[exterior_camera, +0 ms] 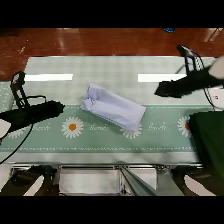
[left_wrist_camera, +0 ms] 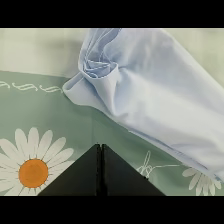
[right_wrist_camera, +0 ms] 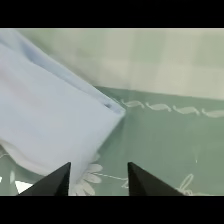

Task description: Fold the shirts.

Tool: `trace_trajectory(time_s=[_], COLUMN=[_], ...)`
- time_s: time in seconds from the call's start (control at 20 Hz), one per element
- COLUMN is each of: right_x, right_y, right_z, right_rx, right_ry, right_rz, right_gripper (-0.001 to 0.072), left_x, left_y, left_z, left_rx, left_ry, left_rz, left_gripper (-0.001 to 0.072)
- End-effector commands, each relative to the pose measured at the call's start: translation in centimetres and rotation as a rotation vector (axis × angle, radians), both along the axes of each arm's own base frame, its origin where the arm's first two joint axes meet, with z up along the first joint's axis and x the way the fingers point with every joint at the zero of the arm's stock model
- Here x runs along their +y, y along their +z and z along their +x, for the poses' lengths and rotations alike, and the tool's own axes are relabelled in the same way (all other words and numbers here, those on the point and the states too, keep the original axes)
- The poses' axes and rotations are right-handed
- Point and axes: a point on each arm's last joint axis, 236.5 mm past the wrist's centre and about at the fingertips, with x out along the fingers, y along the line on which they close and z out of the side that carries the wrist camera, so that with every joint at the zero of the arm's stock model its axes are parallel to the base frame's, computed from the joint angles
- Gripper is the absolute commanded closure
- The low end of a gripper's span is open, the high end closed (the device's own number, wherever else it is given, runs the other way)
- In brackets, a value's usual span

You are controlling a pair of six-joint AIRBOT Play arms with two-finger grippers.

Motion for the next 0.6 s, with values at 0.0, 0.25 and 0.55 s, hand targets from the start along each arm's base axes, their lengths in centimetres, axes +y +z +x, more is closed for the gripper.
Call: trace_trajectory(time_s=[0.0, 0.25, 0.55], right_x=[-0.7, 2.5, 6.5], right_y=[-2.9, -10.4, -14.7], right_z=[-2.3, -3.8, -3.6], right_rx=[-0.083, 0.066, 0.232], right_ry=[-0.257, -0.312, -0.300], right_rz=[0.140, 0.284, 0.451], right_gripper=[0.0294, 0.0288, 0.0289], left_x=[0.0, -0.2, -0.3], left_y=[-0.4, -0.7, -0.6], left_z=[0.1, 0.1, 0.1], left_rx=[0.010, 0.024, 0.024], left_ry=[0.000, -0.001, 0.000], left_rz=[0.001, -0.006, -0.012], left_gripper=[0.0690, 0.0690, 0.0690])
